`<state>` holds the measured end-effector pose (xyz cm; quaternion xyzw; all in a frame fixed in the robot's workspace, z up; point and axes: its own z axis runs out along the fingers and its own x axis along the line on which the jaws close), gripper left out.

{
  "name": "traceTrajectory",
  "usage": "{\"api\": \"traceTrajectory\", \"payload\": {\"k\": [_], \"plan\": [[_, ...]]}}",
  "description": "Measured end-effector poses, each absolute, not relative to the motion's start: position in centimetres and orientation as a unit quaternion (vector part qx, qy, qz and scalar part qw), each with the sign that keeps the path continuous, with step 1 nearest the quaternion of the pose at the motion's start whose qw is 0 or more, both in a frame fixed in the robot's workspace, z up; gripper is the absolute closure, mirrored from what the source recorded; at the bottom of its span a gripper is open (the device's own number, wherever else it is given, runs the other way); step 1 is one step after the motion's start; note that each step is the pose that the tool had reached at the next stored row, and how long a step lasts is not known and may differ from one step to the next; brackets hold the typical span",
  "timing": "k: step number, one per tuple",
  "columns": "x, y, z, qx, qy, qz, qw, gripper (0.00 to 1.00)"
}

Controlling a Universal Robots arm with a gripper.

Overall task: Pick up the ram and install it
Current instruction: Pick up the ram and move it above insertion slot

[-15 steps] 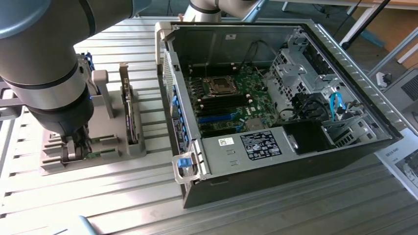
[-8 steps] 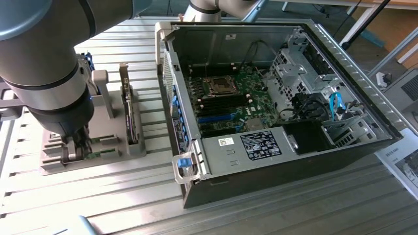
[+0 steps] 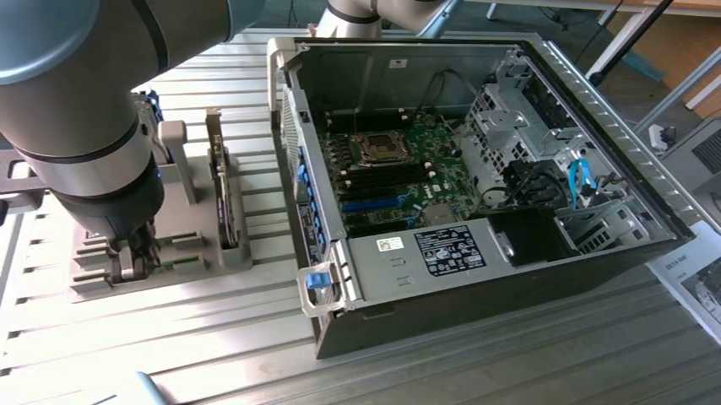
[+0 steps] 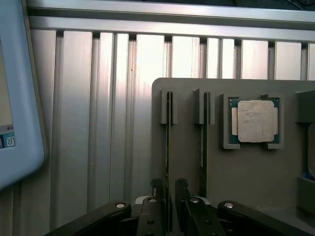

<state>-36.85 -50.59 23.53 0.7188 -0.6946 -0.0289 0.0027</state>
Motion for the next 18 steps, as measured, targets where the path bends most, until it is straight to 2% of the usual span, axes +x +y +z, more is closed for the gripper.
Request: {"api": "traceTrajectory", "payload": {"k": [18], "plan": [[-36.8,-50.6,21.8,0.719,-0.695,-0.029,0.003,0.76]]}}
